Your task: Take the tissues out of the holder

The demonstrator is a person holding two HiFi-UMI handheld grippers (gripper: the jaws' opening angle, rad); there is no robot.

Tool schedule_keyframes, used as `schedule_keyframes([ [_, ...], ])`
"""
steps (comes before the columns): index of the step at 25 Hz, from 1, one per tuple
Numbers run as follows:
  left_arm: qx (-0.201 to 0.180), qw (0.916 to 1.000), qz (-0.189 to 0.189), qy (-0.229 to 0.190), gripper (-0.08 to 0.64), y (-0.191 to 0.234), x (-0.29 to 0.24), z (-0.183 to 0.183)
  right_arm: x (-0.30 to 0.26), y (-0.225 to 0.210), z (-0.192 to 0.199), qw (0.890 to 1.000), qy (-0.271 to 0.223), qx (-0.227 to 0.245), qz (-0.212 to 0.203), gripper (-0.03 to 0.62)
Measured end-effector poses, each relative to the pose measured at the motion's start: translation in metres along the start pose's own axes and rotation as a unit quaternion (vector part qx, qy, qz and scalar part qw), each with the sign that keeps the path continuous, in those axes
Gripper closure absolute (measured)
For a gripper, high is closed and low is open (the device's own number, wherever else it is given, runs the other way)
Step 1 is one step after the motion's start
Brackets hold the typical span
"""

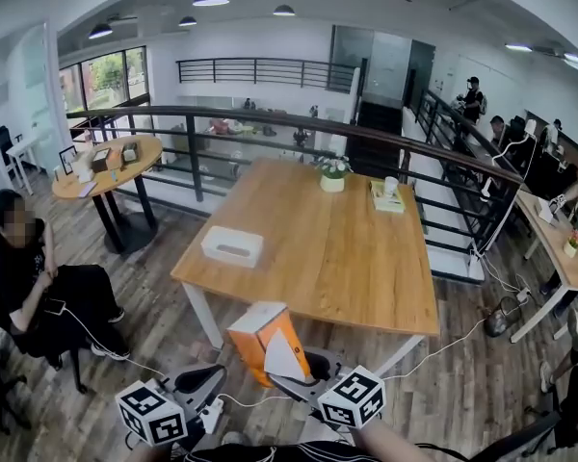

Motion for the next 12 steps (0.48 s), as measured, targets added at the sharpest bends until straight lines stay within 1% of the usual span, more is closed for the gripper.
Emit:
schedule_keyframes([
  [7,-0.016,0.9997,0.006,-0.017,0.546,0.009,0.013,-0.016,-0.01,0.009,-0.017,1.0,-0.011,0.016,0.007,0.324],
  [12,-0.016,0.9996,0.005,-0.021,0.546,0.014,0.017,-0.018,-0.014,0.01,-0.019,1.0,-0.014,0.017,0.008,0.324],
])
Point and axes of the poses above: the fingertips, and each gripper's own axes: x backward along the fingers, y to its left, z out of its underside, the point moved 2 cm from there along x, backward along the fingers, and after that the axes turned 5 degrees about -x, right-handed, at the moved point
